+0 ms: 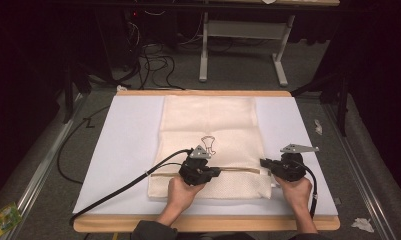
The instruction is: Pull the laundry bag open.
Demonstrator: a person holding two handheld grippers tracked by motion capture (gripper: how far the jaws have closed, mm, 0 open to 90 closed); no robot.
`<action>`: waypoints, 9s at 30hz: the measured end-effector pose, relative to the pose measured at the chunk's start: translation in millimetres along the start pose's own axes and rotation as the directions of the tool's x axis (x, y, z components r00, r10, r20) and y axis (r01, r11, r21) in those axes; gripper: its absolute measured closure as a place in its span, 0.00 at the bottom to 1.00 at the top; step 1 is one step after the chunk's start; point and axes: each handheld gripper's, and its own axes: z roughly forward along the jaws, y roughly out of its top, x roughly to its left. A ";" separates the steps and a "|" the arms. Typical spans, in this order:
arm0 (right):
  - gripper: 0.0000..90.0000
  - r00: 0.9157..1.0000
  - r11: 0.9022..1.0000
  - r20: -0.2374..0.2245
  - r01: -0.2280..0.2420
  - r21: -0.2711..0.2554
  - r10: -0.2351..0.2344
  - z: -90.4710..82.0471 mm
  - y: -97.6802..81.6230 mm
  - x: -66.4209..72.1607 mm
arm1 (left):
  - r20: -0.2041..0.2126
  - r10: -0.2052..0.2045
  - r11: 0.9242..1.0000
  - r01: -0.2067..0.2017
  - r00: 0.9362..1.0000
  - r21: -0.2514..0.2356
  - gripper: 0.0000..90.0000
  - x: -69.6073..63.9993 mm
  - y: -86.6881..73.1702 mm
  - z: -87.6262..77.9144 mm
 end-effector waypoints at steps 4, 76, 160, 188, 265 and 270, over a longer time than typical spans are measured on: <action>0.98 1.000 1.000 0.001 -0.001 -0.001 0.001 -0.6 -0.1 -0.4 | 0.000 -0.013 1.000 0.013 1.000 -0.006 0.97 2.7 -1.8 -5.6; 0.98 0.999 1.000 0.040 0.018 0.019 -0.019 11.2 -8.2 -3.2 | -0.002 -0.097 0.992 0.097 0.995 -0.079 0.97 26.1 -25.7 -26.4; 0.98 0.997 0.999 0.074 0.039 -0.016 -0.037 6.4 3.0 -2.2 | -0.126 -0.233 0.956 0.203 0.964 -0.211 0.97 74.4 -67.6 -128.5; 0.98 0.993 0.998 0.102 0.063 -0.015 -0.062 -7.2 16.2 -3.8 | -0.150 -0.242 0.949 0.202 0.958 -0.241 0.97 79.7 -67.3 -147.4; 0.92 0.991 0.996 0.105 0.071 0.062 -0.077 7.9 -14.5 -6.6 | -0.293 -0.171 0.985 0.154 0.941 -0.080 0.96 69.3 -100.4 -134.1; 0.90 0.990 0.995 0.115 0.073 0.072 -0.081 10.9 -14.8 -6.1 | -0.317 -0.150 0.989 0.138 0.937 -0.058 0.95 66.6 -99.9 -127.0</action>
